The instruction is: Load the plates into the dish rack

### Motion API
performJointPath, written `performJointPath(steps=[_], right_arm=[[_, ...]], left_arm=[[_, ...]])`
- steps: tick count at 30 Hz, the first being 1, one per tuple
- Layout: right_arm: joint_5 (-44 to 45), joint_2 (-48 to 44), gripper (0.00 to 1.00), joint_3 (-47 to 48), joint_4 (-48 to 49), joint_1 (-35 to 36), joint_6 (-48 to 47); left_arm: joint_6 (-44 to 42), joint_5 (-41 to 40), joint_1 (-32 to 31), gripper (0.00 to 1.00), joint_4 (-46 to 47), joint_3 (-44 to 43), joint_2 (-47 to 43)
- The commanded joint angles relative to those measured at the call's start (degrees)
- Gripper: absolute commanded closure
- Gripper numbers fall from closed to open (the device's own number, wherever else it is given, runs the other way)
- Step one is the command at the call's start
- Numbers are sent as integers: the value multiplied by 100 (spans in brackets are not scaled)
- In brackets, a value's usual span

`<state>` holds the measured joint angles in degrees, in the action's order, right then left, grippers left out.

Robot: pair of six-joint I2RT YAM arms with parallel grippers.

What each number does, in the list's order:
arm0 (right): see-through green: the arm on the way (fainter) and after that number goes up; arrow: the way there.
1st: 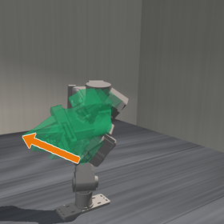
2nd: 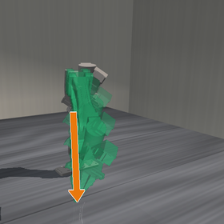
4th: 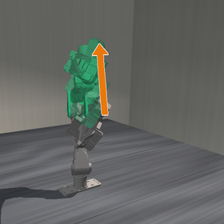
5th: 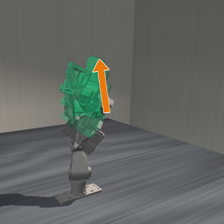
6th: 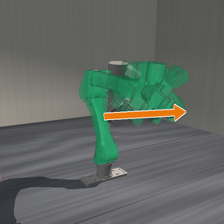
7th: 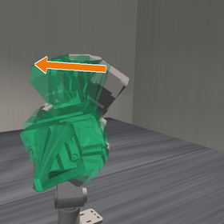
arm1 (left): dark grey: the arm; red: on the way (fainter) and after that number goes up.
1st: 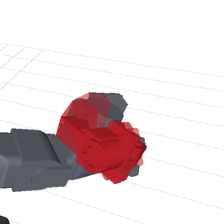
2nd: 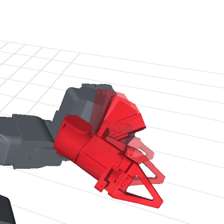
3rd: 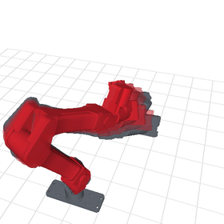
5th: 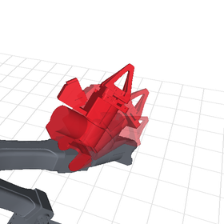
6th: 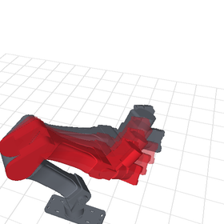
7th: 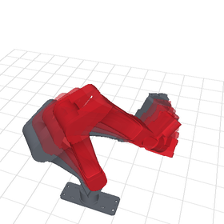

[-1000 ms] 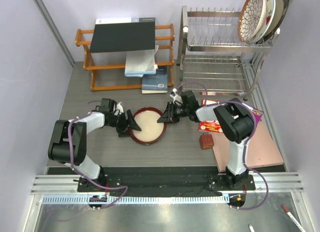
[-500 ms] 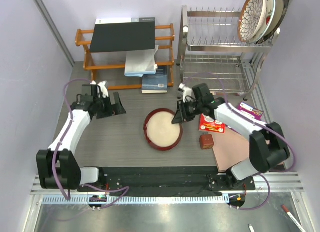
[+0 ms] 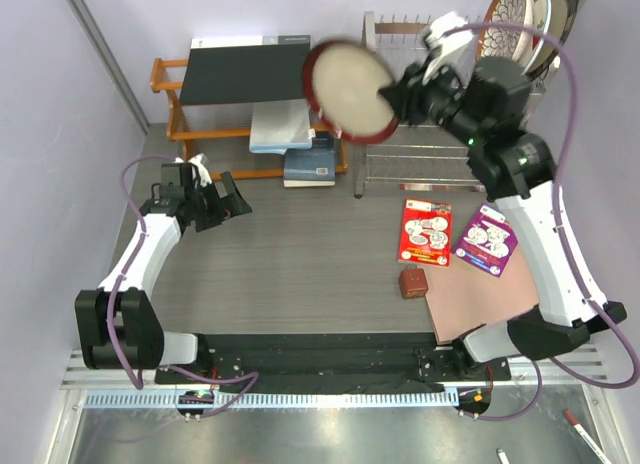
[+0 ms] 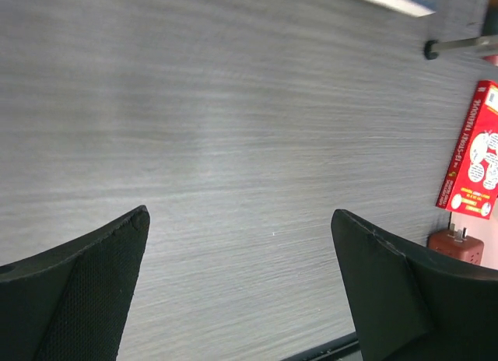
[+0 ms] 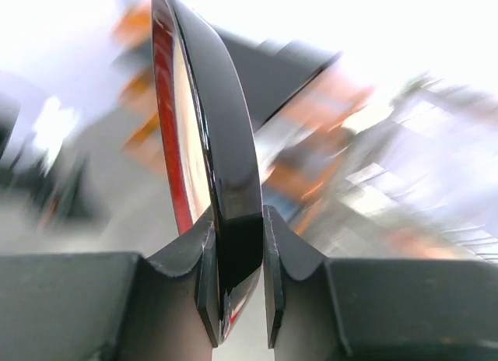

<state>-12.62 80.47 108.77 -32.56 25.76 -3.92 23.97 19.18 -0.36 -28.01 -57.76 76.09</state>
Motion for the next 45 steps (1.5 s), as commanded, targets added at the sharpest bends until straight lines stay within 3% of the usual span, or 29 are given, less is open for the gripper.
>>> performJointPath(steps=[1,6,10,23,45], right_arm=[[2243,574,99,1662,1620,-360,-57],[3430,1505,99,3121,2217,-817,-678],[3916,1840,99,3554,2517,-888,-1400],[3881,1850,99,3221,2114,-1837,-1260],[3890,2500,99,2860,1876,-2286,-891]], left_arm=[[416,-11,-52,1,243,106,2],[635,121,-131,0,621,484,-253],[688,112,-148,1,841,835,-638],[767,51,-166,1,1324,1425,-1343],[899,42,-210,0,1465,1504,-904]])
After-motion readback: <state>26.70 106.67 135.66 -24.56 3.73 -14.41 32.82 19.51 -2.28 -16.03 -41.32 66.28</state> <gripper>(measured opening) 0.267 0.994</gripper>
